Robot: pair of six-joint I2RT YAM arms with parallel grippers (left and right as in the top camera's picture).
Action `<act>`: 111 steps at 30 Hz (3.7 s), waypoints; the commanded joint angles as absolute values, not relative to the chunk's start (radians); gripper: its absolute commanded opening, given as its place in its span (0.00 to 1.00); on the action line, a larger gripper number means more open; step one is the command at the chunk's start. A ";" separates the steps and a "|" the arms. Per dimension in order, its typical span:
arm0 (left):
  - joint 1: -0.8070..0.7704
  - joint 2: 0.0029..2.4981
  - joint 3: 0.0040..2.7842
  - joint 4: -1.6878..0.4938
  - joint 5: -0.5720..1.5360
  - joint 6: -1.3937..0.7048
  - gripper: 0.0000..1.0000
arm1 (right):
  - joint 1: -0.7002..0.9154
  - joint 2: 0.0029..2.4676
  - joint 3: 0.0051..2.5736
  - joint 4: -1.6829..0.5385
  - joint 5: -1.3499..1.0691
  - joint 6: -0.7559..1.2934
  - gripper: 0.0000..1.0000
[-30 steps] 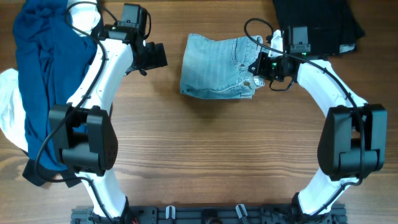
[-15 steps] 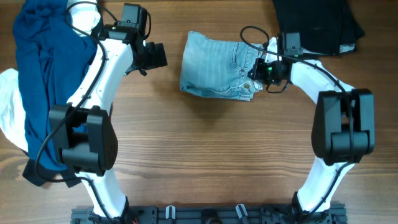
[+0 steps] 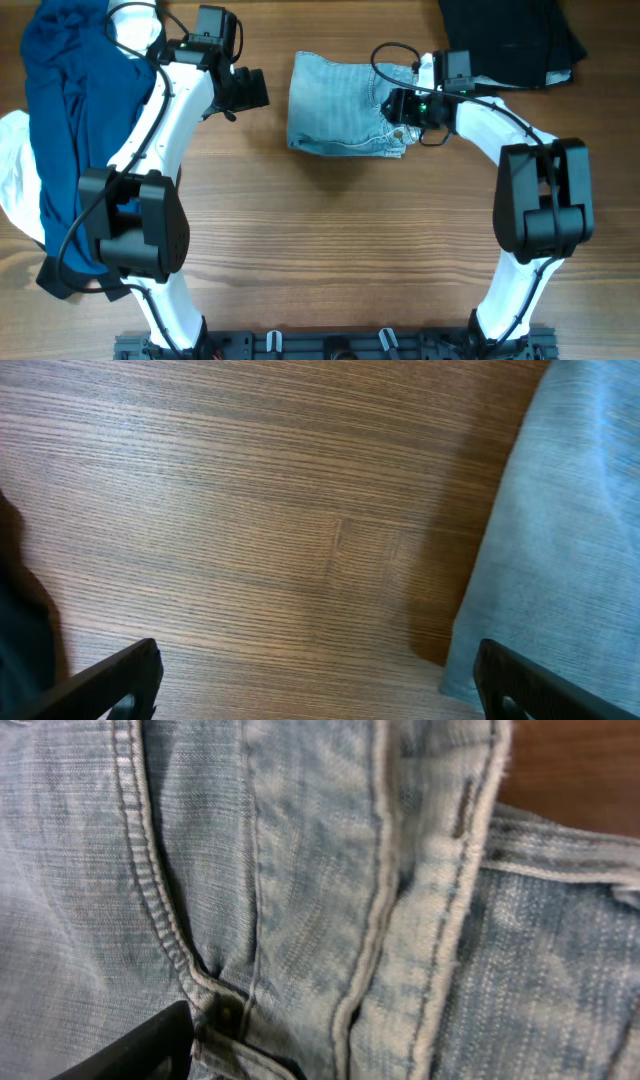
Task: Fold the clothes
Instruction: 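Grasp the folded shorts bundle with the right gripper, then lift and carry the shorts to the black stack at top right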
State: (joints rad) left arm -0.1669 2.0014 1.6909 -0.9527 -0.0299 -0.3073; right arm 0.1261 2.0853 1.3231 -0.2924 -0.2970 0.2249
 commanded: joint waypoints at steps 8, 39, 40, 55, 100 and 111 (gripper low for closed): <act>-0.160 1.977 1.707 -0.940 -0.013 -0.292 1.00 | 0.247 2.286 1.311 -0.252 -0.036 0.190 0.82; -0.162 1.977 1.707 -0.936 -0.012 -0.292 1.00 | 0.085 2.230 1.380 -0.292 -0.773 0.237 0.04; -0.162 1.977 1.707 -0.936 -0.012 -0.292 1.00 | 0.077 2.208 1.380 -0.292 -0.793 0.238 0.04; -0.162 1.977 1.707 -0.936 -0.012 -0.292 1.00 | 0.053 1.762 1.380 -0.256 -0.747 0.442 0.04; -0.162 1.977 1.707 -0.919 -0.013 -0.291 1.00 | -0.212 1.983 1.380 0.487 0.121 1.247 0.04; -0.162 1.977 1.707 -0.887 -0.013 -0.292 1.00 | -0.212 2.100 1.380 0.435 0.051 1.165 0.04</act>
State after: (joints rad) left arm -0.1669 2.0014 1.6909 -0.8925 -0.0246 -0.3073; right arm -0.2146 2.1101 1.3617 0.4194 0.1024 1.2289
